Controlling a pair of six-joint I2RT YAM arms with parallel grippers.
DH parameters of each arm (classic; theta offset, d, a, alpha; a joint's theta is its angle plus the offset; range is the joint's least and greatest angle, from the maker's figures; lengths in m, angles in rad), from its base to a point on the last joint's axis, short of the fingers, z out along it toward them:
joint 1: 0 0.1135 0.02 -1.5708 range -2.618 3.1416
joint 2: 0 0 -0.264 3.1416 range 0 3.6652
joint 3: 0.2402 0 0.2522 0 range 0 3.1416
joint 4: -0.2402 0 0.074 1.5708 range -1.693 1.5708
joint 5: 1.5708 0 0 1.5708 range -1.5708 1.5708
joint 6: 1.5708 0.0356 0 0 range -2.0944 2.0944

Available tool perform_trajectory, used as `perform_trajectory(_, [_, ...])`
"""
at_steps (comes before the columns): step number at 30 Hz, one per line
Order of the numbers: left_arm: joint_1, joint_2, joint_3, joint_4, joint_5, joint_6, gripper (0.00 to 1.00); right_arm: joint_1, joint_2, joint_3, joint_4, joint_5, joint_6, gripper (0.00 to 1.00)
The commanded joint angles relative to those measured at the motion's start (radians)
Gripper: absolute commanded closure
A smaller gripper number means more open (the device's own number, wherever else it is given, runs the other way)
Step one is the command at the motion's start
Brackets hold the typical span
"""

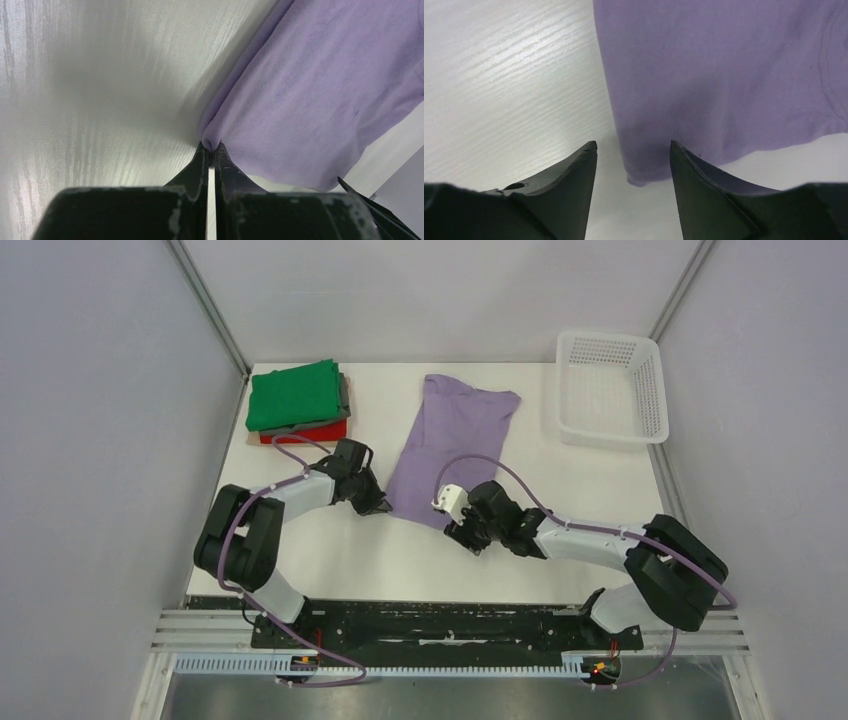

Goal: Fold and stack the t-shirts
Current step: Grab one side of the 2/3 rectangular tshirt with both arms, then fold the long partially folded tshirt into a neat square

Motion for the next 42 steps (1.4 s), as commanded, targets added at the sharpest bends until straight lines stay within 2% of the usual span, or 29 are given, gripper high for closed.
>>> perform_trajectory(1, [-0.004,-0.035,0.018,-0.034,-0.012,-0.004,0.98,0.004,0.059,0.051,-0.061,0.026,-0.001,0.44])
perform_trajectory(5, [-0.004,-0.052,0.002,-0.034,-0.017,-0.01,0.98,0.004,0.107,0.067,-0.099,0.064,0.017,0.47])
perform_trajectory(11, [-0.004,-0.127,-0.06,-0.038,-0.02,-0.029,0.98,0.006,0.12,0.097,-0.161,0.039,0.064,0.77])
perform_trajectory(13, [-0.009,-0.188,-0.12,-0.046,-0.033,-0.057,0.98,0.011,0.079,0.082,-0.174,-0.051,0.09,0.87])
perform_trajectory(15, [-0.023,-0.265,-0.191,-0.055,-0.037,-0.083,0.98,0.011,0.028,0.062,-0.183,-0.178,0.107,0.92])
perform_trajectory(20, [-0.069,-0.559,-0.365,-0.225,-0.1,-0.16,0.98,0.06,-0.046,0.007,-0.225,-0.418,0.122,0.95])
perform_trajectory(24, [-0.087,-0.88,-0.451,-0.444,-0.106,-0.235,0.98,0.097,-0.108,-0.031,-0.198,-0.592,0.144,0.97])
perform_trajectory(29, [-0.089,-1.284,-0.357,-0.72,-0.179,-0.295,0.98,0.116,-0.194,-0.04,-0.179,-0.783,0.171,1.0])
perform_trajectory(32, [-0.089,-1.422,-0.281,-0.816,-0.232,-0.311,0.98,0.122,-0.225,-0.045,-0.12,-0.88,0.208,1.0])
perform_trajectory(34, [-0.089,-1.442,-0.242,-0.85,-0.244,-0.308,0.98,0.123,-0.242,-0.04,-0.094,-0.915,0.236,1.0])
perform_trajectory(38, [-0.088,-1.378,-0.168,-0.833,-0.244,-0.273,0.98,0.122,-0.29,-0.014,-0.082,-0.919,0.27,1.0])
perform_trajectory(40, [-0.089,-1.326,-0.135,-0.784,-0.268,-0.244,0.98,0.12,-0.321,0.02,-0.131,-0.839,0.249,1.0])
perform_trajectory(42, [-0.088,-1.261,-0.117,-0.72,-0.286,-0.219,0.98,0.114,-0.343,0.068,-0.199,-0.692,0.213,1.0])
